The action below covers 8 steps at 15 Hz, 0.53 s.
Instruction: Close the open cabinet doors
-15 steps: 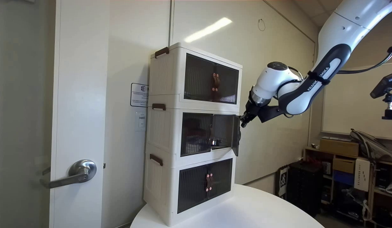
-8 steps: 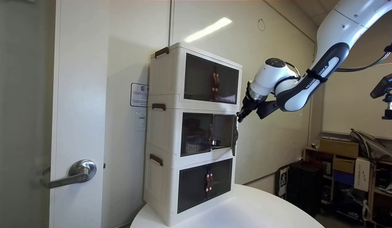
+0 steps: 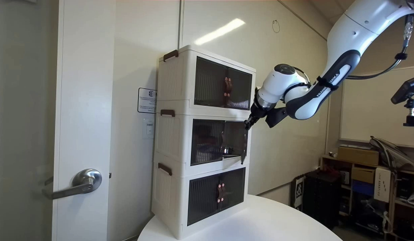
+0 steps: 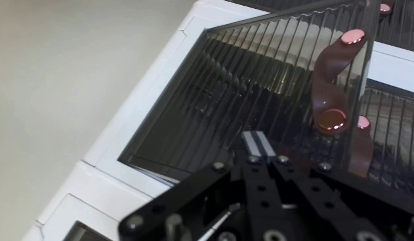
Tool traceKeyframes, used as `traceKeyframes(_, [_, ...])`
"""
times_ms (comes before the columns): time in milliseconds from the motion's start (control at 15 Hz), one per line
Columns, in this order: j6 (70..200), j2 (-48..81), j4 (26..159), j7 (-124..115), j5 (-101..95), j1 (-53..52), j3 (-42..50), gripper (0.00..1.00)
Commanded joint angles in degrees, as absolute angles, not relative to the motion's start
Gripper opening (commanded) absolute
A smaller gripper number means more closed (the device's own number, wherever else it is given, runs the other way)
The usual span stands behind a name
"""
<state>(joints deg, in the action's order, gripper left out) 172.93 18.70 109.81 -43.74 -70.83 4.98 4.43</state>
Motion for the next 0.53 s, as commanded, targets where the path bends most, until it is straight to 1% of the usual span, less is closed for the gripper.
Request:
traceKeyframes(0, [172.84, 23.57, 103.84, -44.55, -73.02, 2.31, 3.76, 0.00])
traceKeyframes(467, [173.65, 31.22, 90.95, -43.57, -75.09, -2.13, 3.95, 0.00])
